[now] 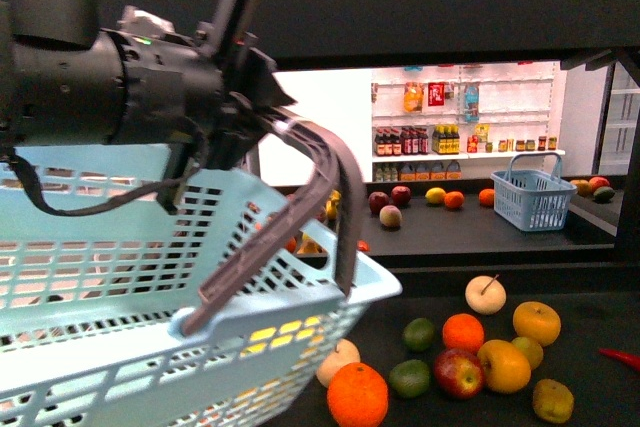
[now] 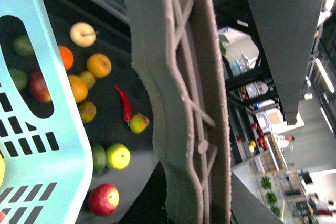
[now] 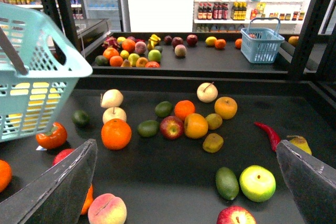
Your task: Pick lemon from shelf
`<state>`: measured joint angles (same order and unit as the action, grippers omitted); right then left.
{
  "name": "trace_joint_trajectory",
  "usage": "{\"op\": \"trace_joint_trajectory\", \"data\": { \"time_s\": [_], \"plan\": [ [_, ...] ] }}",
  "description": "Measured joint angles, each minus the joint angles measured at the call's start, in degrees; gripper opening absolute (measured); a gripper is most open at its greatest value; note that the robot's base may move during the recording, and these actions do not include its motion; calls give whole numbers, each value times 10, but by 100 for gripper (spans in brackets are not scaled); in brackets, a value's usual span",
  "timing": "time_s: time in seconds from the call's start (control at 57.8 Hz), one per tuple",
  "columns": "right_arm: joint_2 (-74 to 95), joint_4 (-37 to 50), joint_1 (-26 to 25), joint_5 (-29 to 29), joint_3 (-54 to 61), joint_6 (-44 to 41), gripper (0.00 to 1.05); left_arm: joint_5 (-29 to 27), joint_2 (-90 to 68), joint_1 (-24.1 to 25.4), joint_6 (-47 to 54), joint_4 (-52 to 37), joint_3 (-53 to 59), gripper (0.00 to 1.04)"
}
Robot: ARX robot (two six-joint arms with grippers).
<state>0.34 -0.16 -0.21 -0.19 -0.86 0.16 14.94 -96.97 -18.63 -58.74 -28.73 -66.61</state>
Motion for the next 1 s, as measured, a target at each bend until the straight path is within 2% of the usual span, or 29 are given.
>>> {"op": "trace_joint_trajectory", "data": {
  "time_s": [0.104, 0.26, 0.554, 0.745, 1.004],
  "plan": [
    [0, 0, 0, 0, 0, 0, 102, -86, 4, 73, -74, -65, 23, 9],
    [0, 0, 0, 0, 0, 0, 102, -121, 4, 150, -142, -116, 53, 9],
    [0, 0, 0, 0, 0, 0, 102, -83, -16, 272, -233, -263, 73, 9],
    [0, 0, 0, 0, 0, 0, 102, -62, -57, 320, -263, -347, 74, 9],
    [0, 0, 0, 0, 0, 0, 102, -29, -109, 363, -288, -401, 72, 9]
  ]
}}
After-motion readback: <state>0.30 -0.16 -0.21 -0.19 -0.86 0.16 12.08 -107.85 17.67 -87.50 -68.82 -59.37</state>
